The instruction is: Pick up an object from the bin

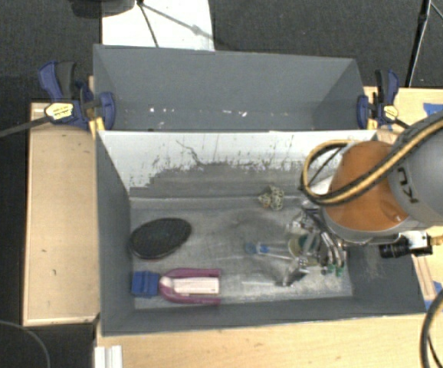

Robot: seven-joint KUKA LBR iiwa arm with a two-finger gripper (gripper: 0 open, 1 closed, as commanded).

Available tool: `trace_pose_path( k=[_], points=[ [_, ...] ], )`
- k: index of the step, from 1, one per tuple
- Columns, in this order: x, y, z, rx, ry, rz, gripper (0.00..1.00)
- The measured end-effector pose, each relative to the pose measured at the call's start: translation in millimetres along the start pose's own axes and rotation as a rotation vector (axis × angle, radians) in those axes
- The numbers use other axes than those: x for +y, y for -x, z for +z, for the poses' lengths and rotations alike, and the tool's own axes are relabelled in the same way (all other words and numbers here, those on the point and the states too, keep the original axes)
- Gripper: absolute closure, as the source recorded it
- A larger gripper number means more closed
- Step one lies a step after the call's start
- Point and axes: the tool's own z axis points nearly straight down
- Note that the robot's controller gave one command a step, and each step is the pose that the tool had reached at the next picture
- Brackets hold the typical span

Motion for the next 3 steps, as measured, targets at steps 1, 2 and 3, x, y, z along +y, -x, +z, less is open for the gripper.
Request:
trace_pose_path(
  k=[1, 2, 3],
  points=[
    [1, 2.1, -2, -0.006, 0.000, -0.003, 1.00],
    [1, 4.0, -37, 0.009, -0.003, -0.006, 1.00],
    [2, 6.6, -96, 0.007, -0.003, -0.012, 1.00]
  ],
)
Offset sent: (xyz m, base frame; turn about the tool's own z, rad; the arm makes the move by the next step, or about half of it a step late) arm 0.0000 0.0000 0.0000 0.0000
